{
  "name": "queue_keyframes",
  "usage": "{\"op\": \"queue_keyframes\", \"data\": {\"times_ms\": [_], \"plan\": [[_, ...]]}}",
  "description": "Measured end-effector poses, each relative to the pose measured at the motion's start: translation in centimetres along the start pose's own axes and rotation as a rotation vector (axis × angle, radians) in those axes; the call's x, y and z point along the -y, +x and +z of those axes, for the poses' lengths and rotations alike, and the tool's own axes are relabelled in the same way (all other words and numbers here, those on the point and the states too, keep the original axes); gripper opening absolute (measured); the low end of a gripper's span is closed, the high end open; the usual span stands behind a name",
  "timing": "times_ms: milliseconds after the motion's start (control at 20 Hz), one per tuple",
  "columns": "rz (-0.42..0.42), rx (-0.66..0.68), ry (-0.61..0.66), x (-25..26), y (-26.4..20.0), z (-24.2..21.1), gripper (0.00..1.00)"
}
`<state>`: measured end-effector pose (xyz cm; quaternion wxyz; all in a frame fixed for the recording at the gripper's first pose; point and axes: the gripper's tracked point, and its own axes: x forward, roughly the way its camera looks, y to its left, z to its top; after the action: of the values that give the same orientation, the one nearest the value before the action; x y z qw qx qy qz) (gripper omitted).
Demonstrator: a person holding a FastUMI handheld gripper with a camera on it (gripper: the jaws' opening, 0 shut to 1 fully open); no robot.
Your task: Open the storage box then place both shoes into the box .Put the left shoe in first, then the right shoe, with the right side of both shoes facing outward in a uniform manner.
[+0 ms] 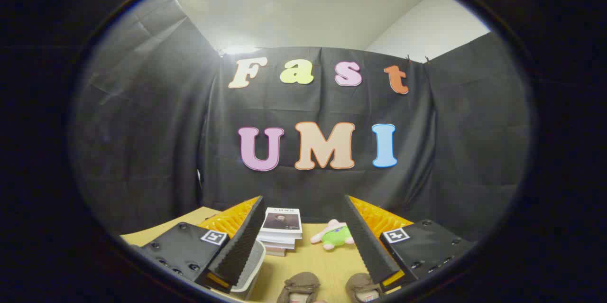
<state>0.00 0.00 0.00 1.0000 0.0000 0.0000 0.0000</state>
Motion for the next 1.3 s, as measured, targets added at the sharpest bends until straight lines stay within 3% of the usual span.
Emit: {"op": "queue_keyframes", "data": {"times_ms": [900, 1300], "plan": [[-0.02, -0.001, 0.006, 0.2, -1.0, -0.3, 1.0], [0.049, -0.062, 0.077, -1.6, -1.1, -2.7, 1.0]]}}
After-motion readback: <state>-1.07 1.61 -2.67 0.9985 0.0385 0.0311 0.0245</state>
